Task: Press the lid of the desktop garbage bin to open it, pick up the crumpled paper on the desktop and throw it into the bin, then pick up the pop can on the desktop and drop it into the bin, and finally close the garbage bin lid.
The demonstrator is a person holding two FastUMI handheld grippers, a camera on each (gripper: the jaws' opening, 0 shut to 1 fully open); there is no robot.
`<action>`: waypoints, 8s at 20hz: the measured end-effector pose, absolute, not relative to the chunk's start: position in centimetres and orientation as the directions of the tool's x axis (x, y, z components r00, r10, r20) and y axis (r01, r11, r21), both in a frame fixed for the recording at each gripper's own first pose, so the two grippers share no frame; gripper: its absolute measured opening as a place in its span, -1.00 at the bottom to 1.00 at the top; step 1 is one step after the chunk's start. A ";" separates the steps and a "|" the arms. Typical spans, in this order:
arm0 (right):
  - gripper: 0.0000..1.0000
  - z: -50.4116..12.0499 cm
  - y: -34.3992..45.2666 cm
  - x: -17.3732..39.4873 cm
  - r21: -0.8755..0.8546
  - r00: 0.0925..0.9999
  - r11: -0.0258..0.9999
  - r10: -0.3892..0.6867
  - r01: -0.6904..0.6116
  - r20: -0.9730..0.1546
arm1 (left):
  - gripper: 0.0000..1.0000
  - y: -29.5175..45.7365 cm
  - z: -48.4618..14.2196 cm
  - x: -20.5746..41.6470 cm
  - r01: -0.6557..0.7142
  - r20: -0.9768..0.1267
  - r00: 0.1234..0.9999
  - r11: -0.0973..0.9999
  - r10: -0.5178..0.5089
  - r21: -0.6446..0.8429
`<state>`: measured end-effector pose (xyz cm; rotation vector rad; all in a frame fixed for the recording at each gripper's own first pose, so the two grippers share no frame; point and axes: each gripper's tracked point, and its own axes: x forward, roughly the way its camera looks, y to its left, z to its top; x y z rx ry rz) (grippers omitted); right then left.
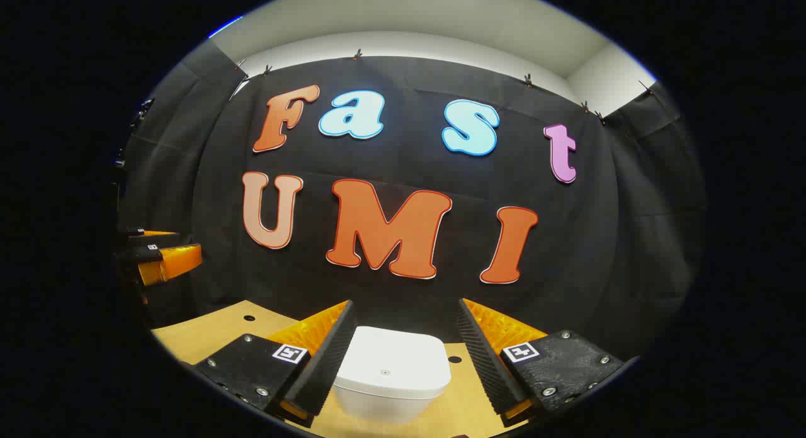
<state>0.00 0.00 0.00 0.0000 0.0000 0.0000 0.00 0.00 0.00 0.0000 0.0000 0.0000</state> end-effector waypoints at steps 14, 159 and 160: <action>0.76 -3.2 -1.0 -0.7 0.028 0.995 0.996 0.085 -0.084 -0.054 | 0.94 -2.4 -2.9 -4.5 -0.037 -0.066 0.997 0.998 0.040 0.044; 0.63 -31.5 22.2 -1.9 0.246 0.632 0.886 0.454 -0.392 -0.628 | -0.64 3.7 -23.2 7.4 0.345 -0.573 0.767 0.939 -0.289 -0.011; 0.63 -31.1 21.5 -1.8 0.245 0.637 0.885 0.457 -0.396 -0.621 | -0.64 3.2 -22.3 7.5 0.348 -0.554 0.780 0.938 -0.291 -0.003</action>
